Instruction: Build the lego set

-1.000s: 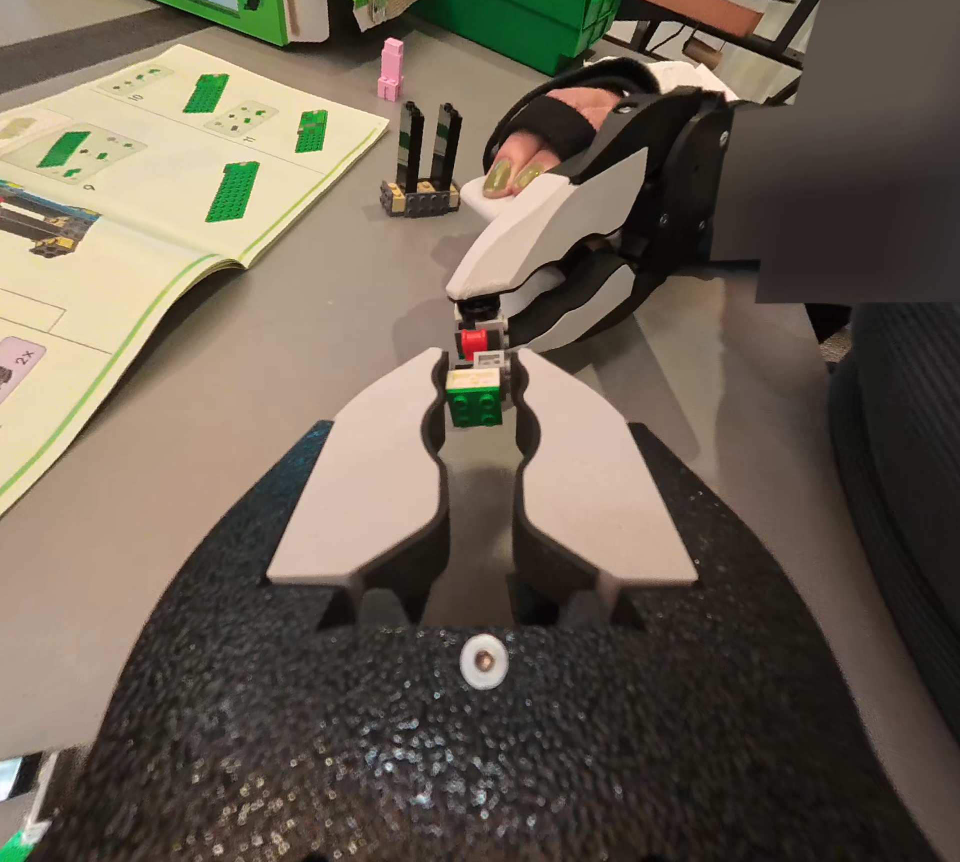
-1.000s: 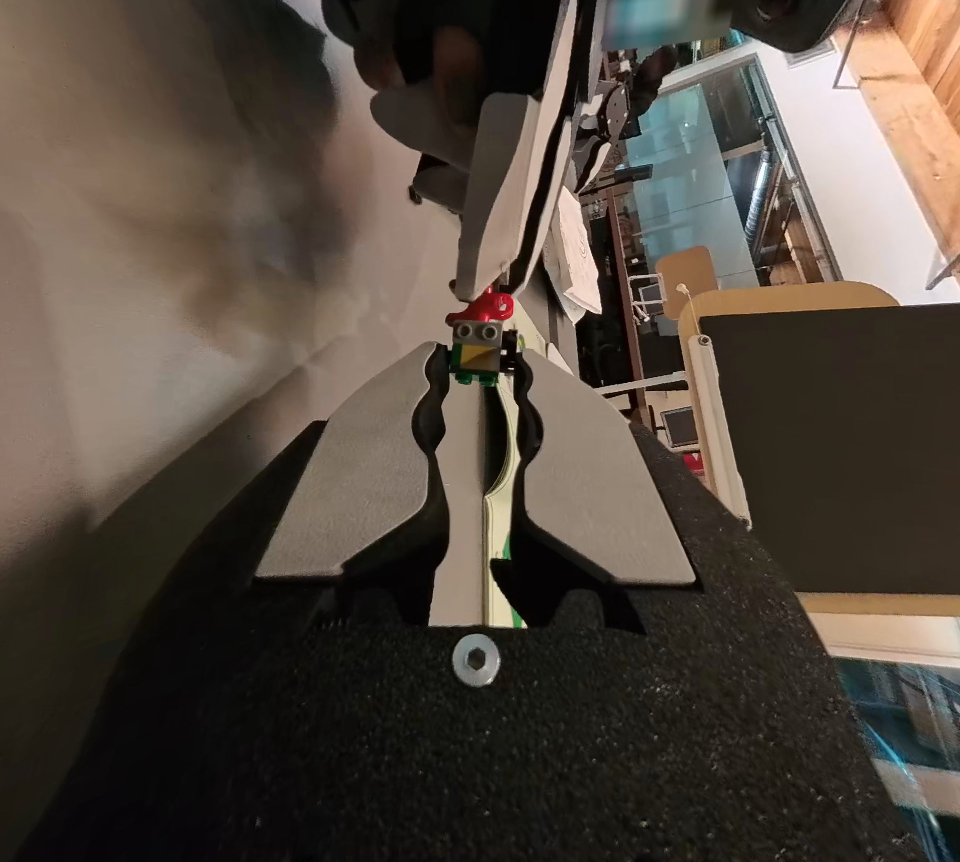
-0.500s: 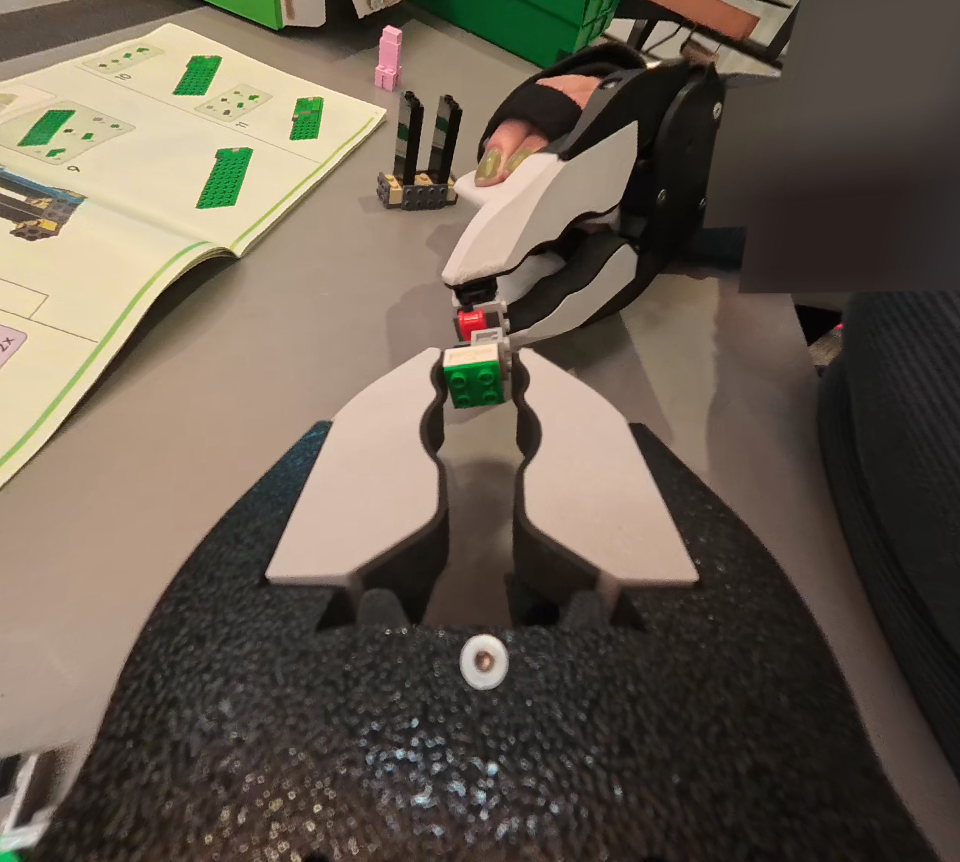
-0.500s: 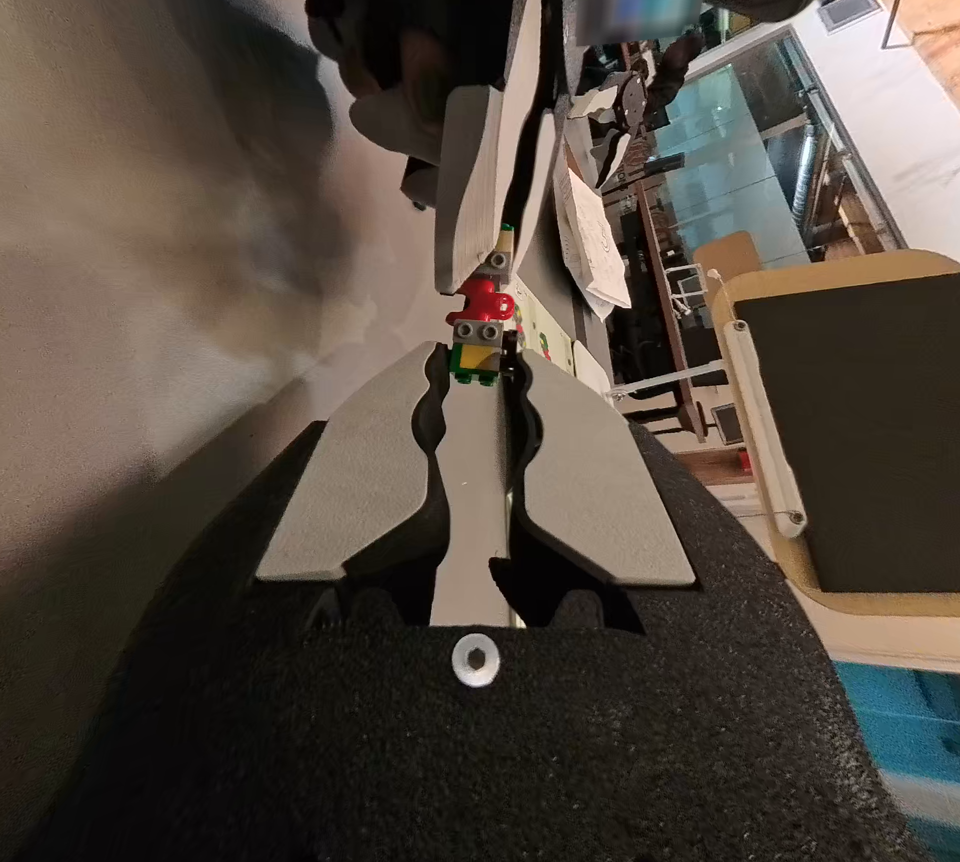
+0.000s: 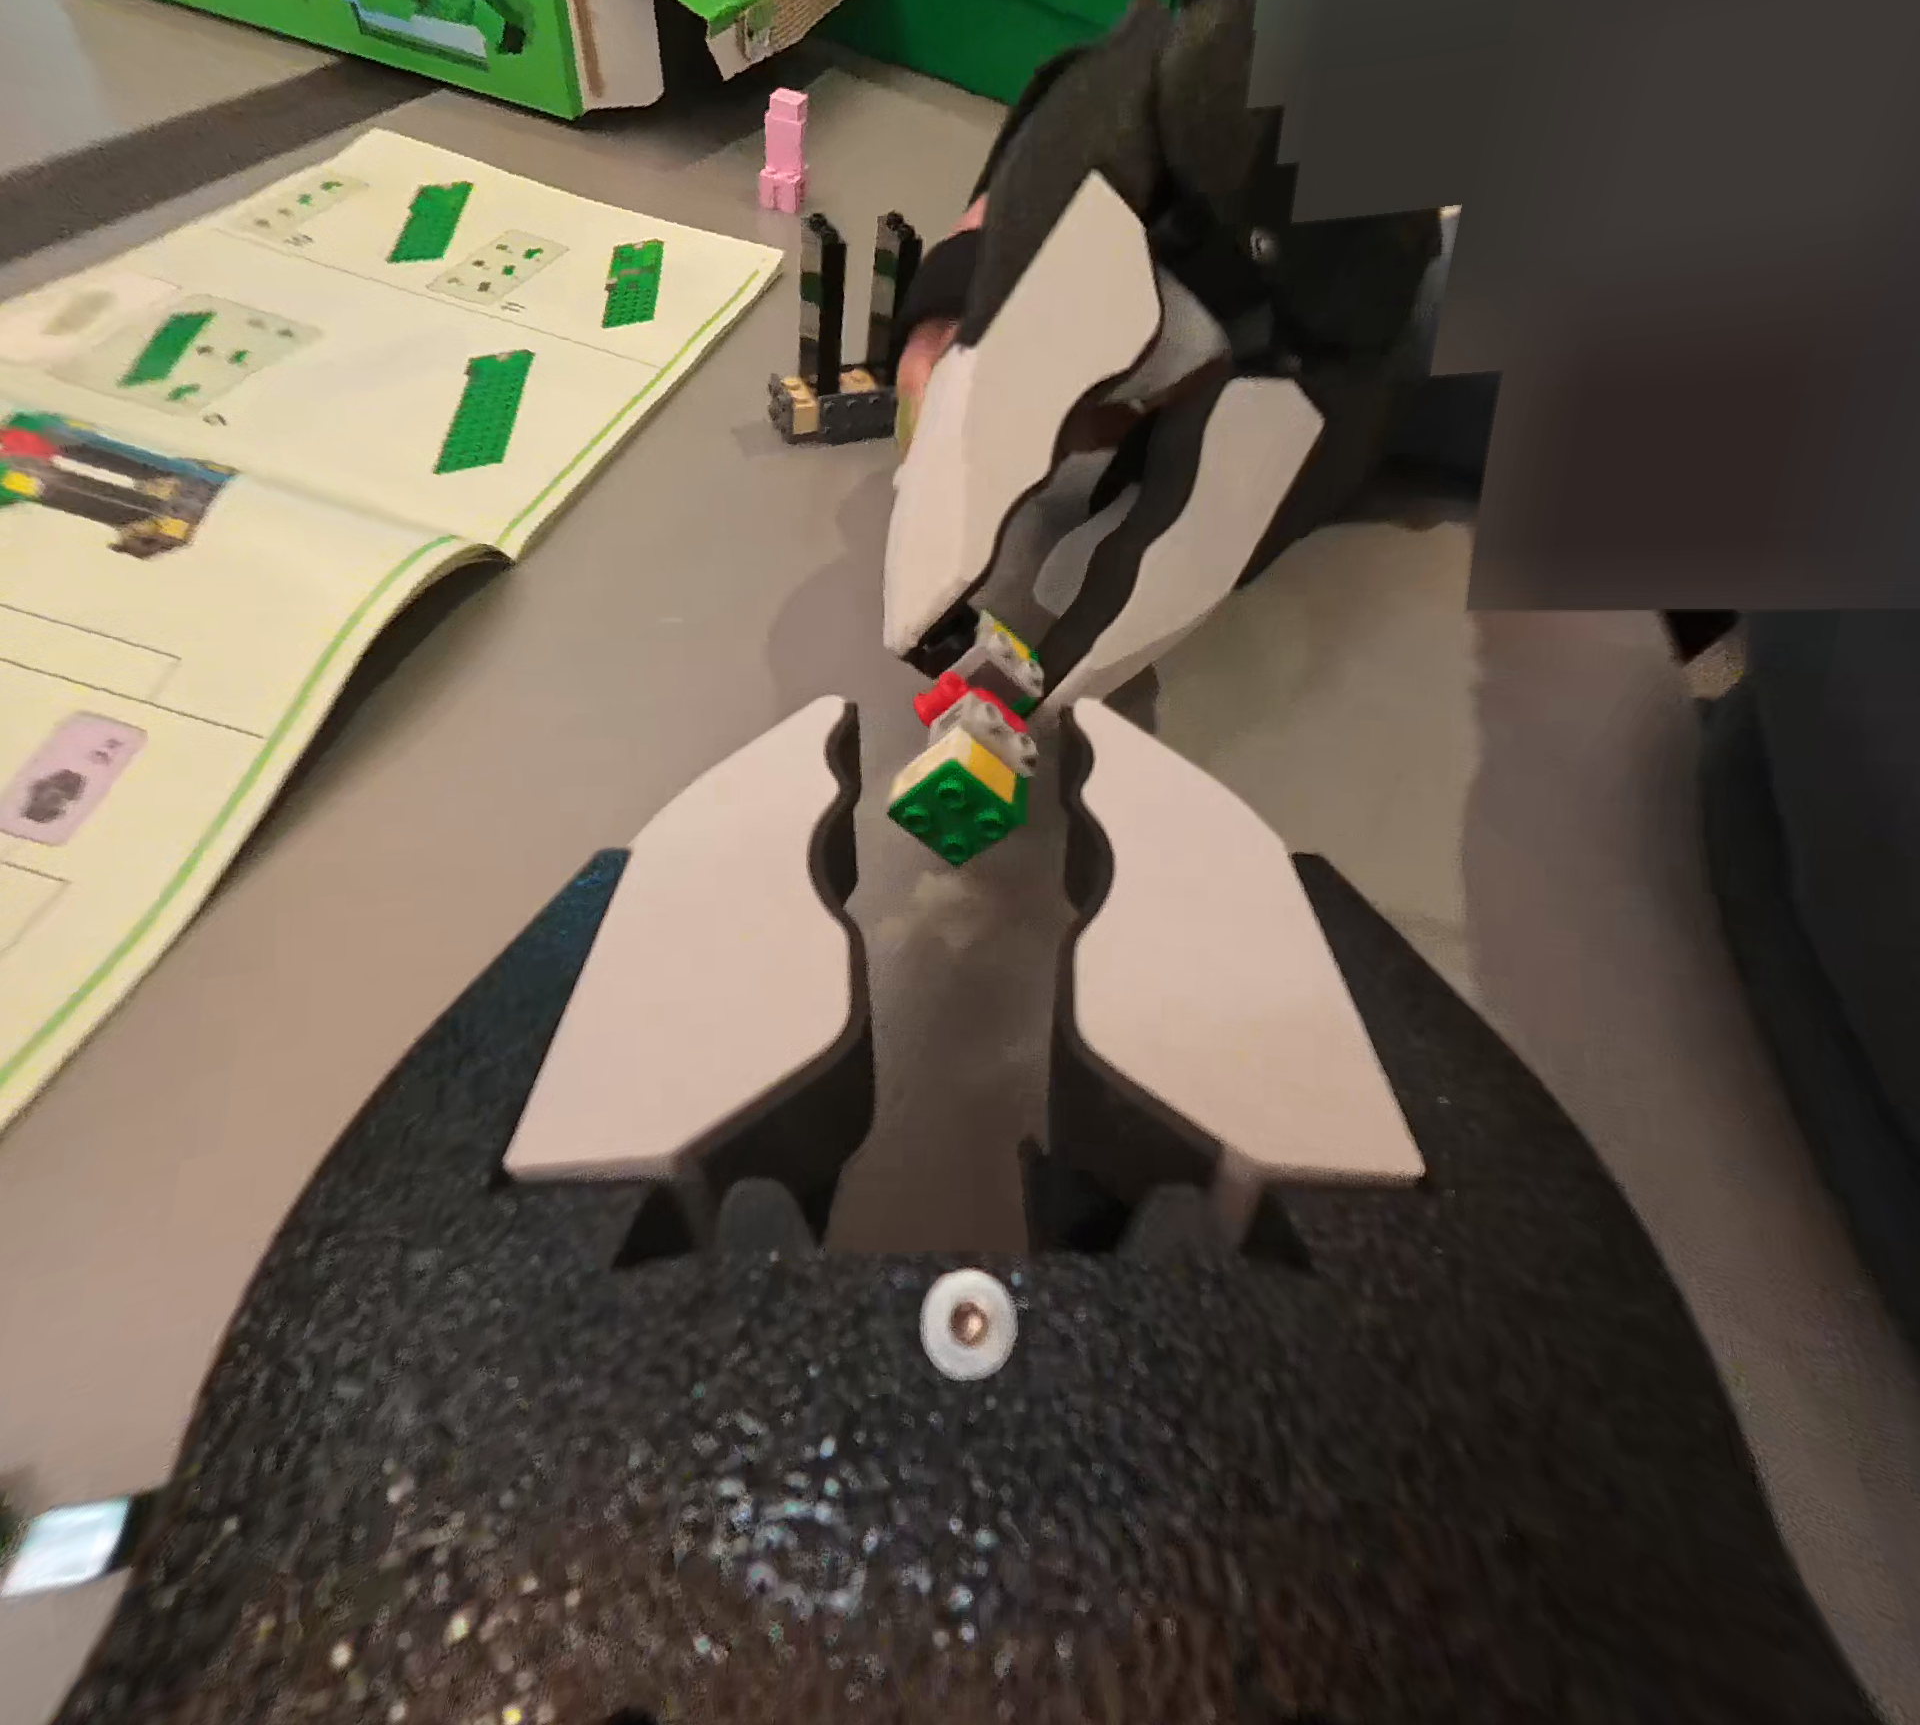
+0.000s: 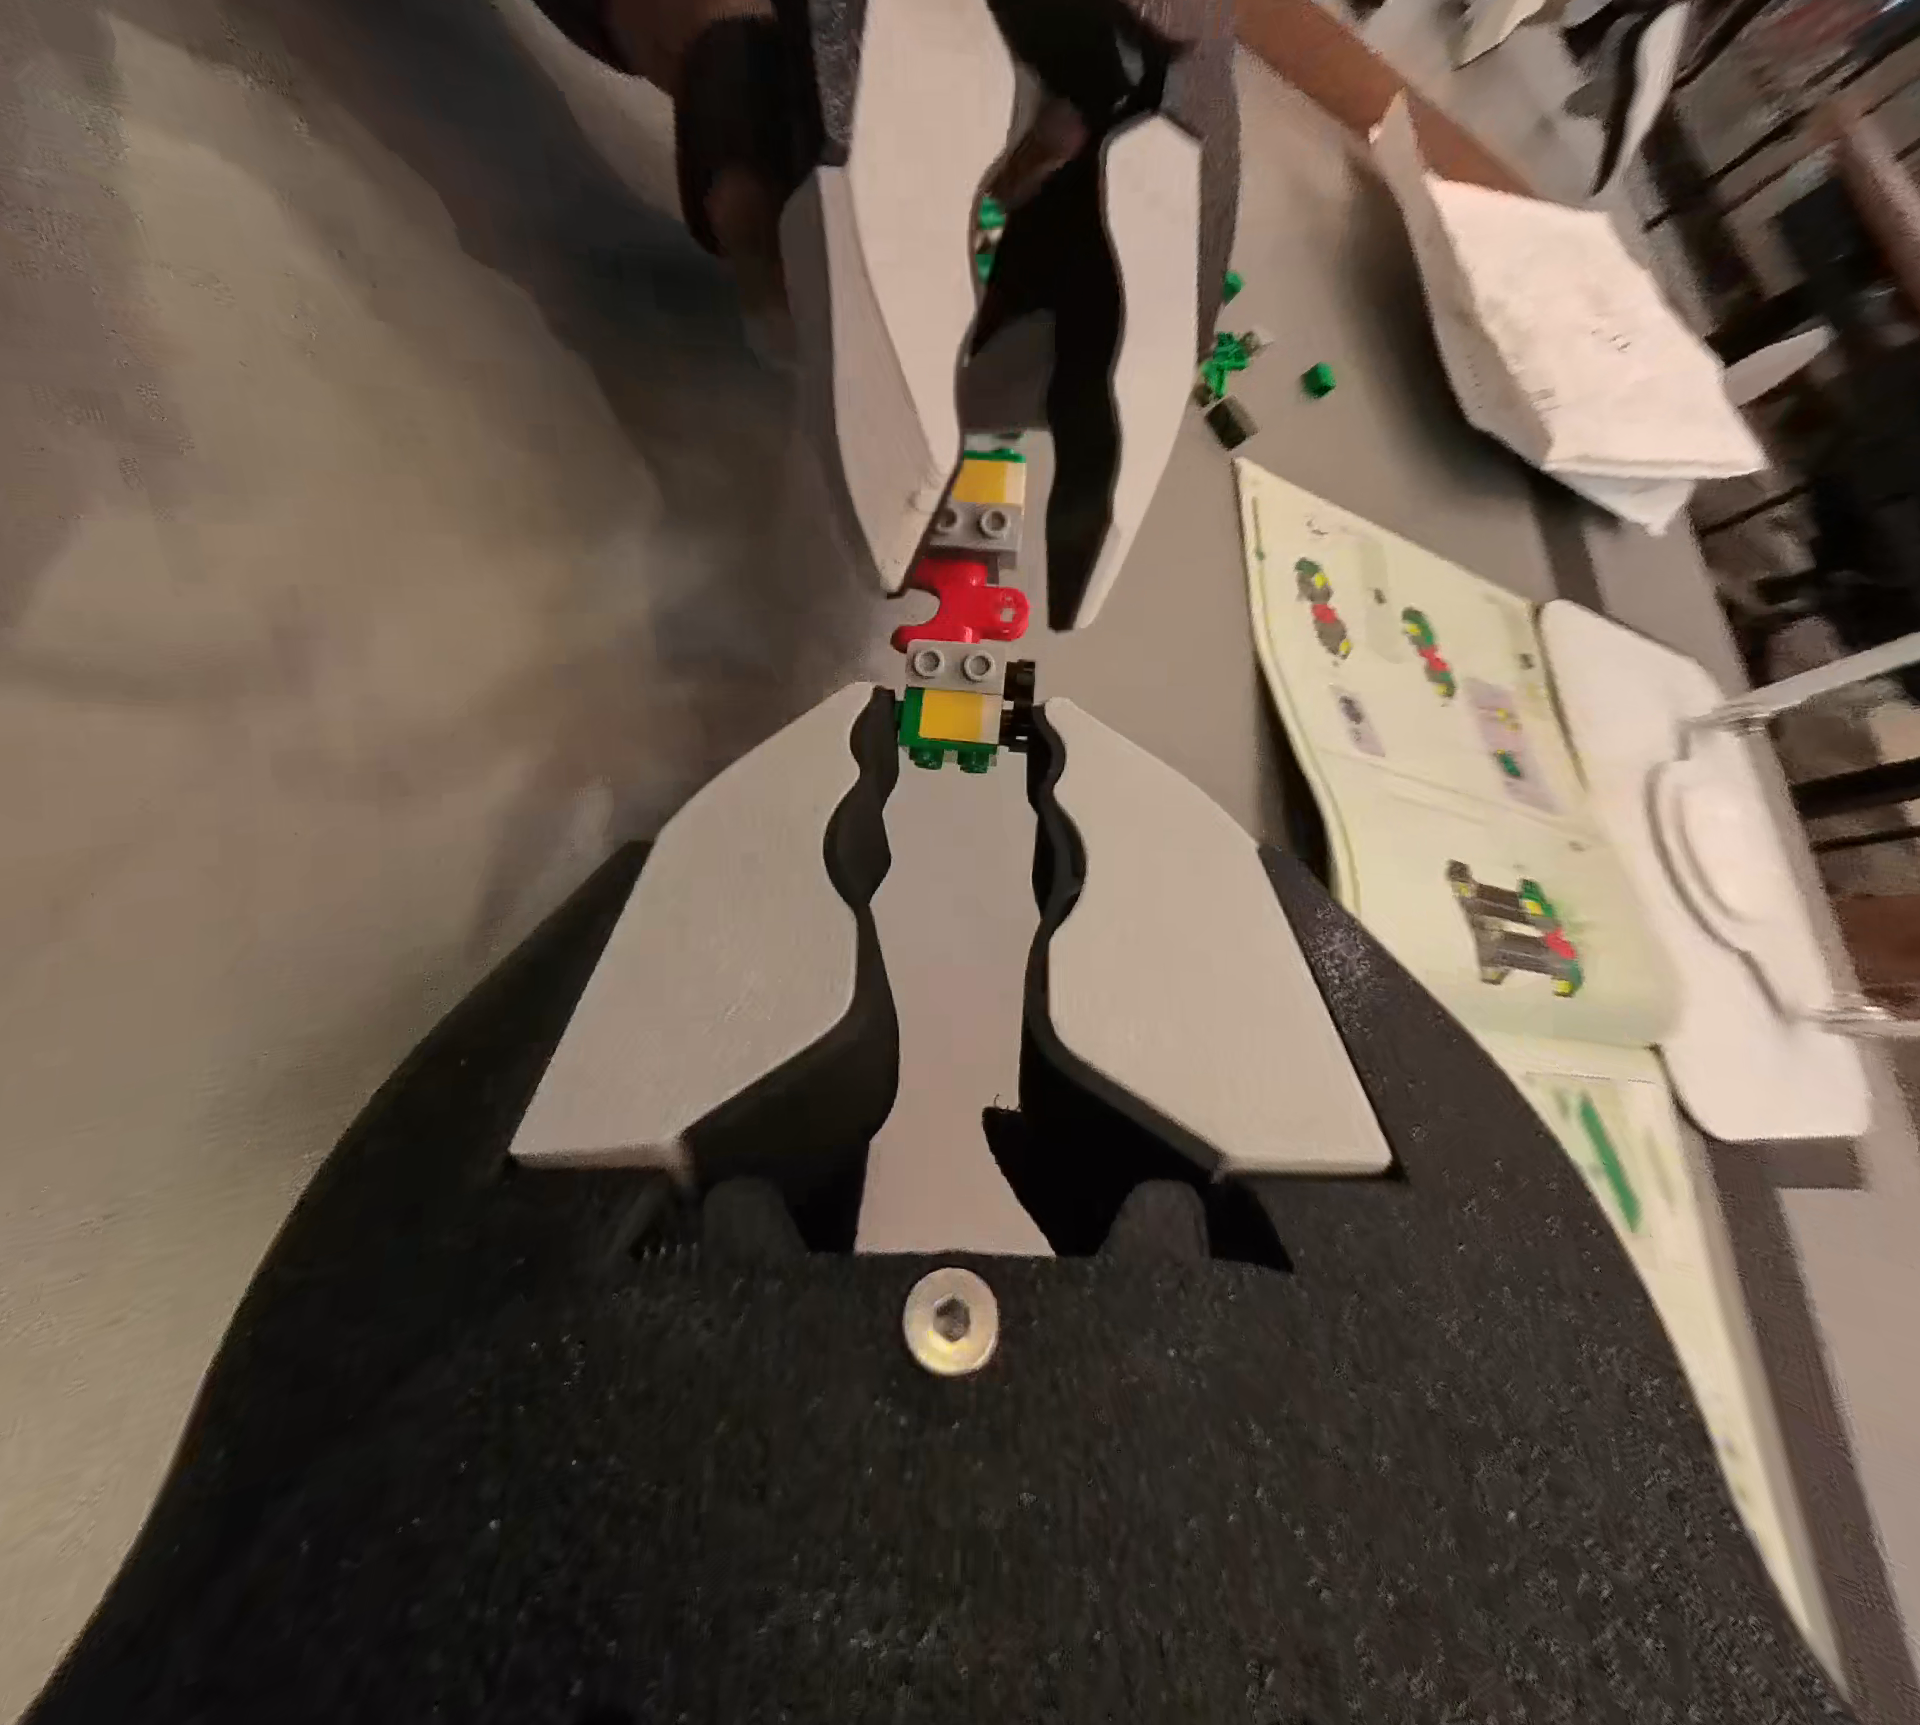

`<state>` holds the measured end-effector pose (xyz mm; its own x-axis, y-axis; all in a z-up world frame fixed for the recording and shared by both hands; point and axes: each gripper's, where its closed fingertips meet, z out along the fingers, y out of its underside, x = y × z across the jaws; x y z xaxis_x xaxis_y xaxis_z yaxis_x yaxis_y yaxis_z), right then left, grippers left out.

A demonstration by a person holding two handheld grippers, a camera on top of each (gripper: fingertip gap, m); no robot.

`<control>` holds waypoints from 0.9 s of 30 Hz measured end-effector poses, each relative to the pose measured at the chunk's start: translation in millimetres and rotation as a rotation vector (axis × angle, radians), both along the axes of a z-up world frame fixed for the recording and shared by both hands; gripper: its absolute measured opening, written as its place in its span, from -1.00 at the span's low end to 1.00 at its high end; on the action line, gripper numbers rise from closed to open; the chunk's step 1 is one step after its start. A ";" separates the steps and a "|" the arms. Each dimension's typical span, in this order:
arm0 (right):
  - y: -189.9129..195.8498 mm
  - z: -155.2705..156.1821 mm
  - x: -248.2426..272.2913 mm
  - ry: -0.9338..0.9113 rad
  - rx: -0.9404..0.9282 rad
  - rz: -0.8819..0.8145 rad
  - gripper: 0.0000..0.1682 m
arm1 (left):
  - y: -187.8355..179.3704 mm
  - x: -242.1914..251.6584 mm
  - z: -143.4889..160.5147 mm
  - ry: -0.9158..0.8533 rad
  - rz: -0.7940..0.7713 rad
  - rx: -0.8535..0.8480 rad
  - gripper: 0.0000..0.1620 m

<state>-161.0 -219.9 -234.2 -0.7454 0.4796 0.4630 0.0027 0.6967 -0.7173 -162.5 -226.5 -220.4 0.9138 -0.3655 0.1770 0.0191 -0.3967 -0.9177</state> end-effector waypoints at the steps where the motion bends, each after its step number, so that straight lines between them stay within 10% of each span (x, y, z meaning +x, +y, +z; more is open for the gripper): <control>1: 0.8 -2.3 1.1 -0.042 -0.001 0.004 -0.72 | -0.5 -0.6 -0.6 0.050 -0.003 0.005 -0.56; 27: -2.5 -5.8 17.8 -0.106 0.042 0.112 -0.71 | -4.3 18.4 -8.8 0.344 -0.138 0.119 -0.78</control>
